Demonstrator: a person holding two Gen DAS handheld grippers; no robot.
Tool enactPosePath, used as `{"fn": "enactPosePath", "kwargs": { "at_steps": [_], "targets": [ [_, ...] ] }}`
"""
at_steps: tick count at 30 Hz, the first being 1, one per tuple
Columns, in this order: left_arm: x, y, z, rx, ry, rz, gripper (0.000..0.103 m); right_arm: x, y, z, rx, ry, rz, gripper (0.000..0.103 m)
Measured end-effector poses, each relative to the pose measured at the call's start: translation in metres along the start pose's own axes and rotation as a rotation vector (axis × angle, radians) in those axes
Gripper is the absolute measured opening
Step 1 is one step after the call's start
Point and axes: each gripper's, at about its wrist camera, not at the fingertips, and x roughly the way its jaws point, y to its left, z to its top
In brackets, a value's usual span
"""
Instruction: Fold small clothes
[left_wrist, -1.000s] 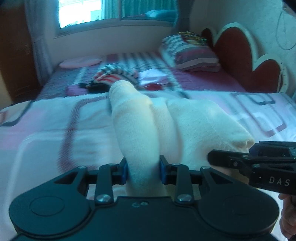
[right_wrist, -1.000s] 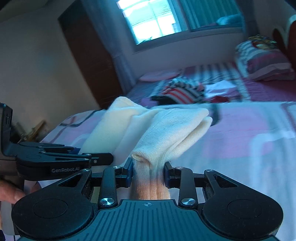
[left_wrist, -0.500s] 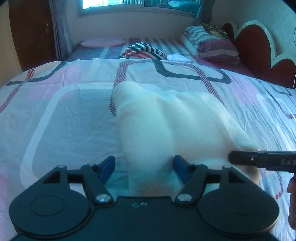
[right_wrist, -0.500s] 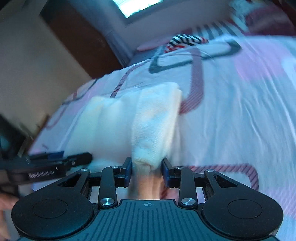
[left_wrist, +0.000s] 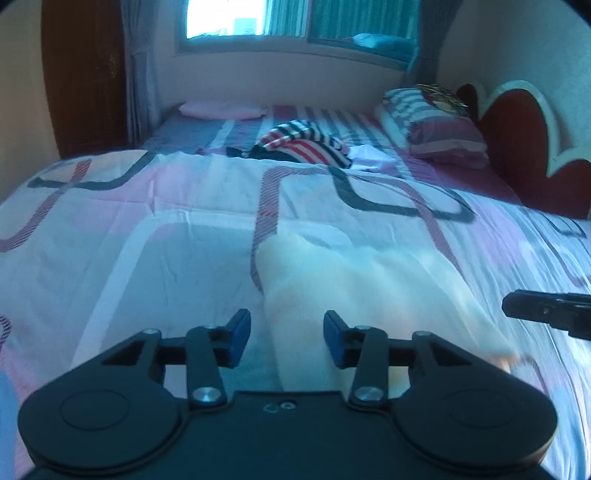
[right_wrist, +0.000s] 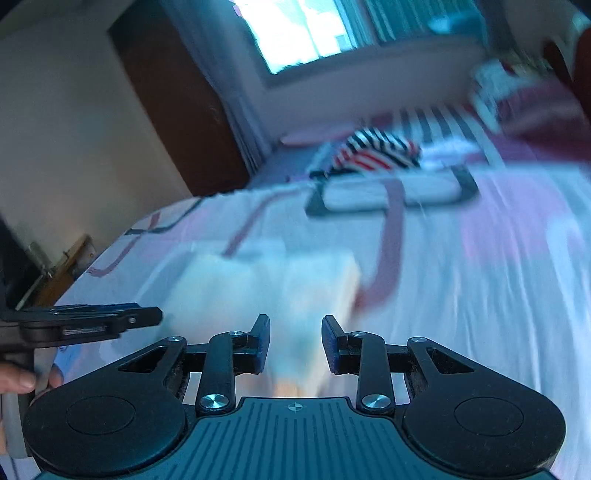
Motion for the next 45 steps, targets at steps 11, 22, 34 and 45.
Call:
{"fn": "enactPosePath", "kwargs": {
  "at_steps": [11, 22, 34, 45],
  "targets": [
    [0.030, -0.017, 0.004, 0.004, 0.089, 0.050, 0.042, 0.069, -0.009, -0.001, -0.155, 0.185, -0.054, 0.032],
    [-0.041, -0.038, -0.060, 0.069, 0.065, 0.064, 0.041, -0.020, 0.031, -0.045, -0.201, 0.186, -0.001, 0.032],
    [-0.058, -0.033, -0.105, 0.004, 0.115, 0.080, 0.045, -0.013, 0.023, -0.096, -0.133, 0.277, -0.107, 0.032],
    [-0.089, -0.032, -0.127, 0.016, 0.127, 0.111, 0.061, -0.017, 0.039, -0.098, -0.143, 0.274, -0.178, 0.033]
  ]
}}
